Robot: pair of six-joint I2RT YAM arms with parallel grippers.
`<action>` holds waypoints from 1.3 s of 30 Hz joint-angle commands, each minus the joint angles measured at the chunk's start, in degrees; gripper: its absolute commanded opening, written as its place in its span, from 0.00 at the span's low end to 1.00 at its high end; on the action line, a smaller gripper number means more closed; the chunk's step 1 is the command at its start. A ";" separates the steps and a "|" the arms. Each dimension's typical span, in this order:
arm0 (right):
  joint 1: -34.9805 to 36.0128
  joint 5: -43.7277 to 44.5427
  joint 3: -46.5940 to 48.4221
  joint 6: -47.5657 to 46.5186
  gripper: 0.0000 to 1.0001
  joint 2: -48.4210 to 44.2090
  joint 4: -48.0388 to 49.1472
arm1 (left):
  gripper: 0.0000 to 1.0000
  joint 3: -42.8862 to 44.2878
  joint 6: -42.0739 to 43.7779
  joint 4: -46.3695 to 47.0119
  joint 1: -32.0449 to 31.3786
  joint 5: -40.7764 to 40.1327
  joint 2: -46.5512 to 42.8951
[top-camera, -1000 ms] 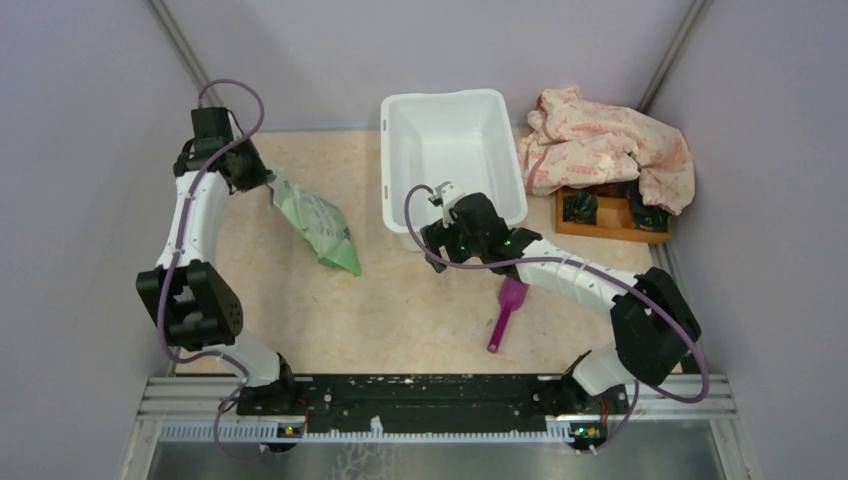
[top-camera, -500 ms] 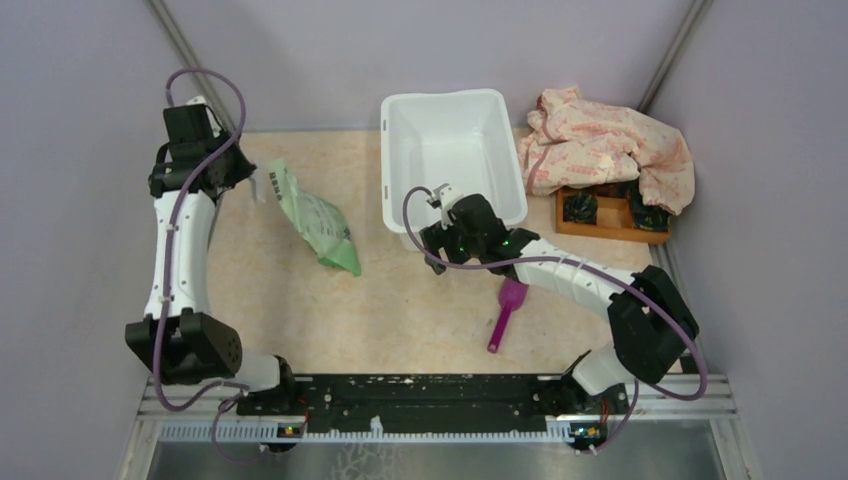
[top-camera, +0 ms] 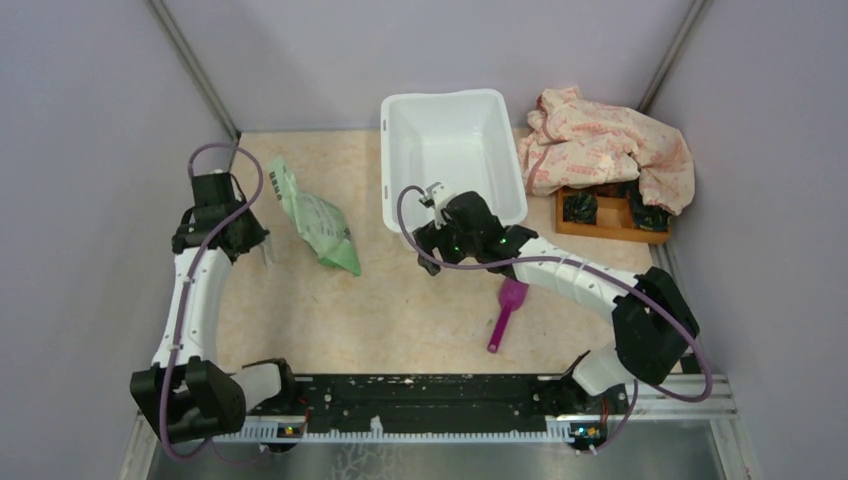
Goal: Fill the litter box with clean litter
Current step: Place the clamp at the center of the board, then move the cat litter bag to the center of the board.
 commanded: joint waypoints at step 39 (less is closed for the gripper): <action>13.57 2.89 74.93 -1.14 0.81 41.01 -21.22 | 0.99 -4.36 -7.60 1.00 6.00 2.44 -6.06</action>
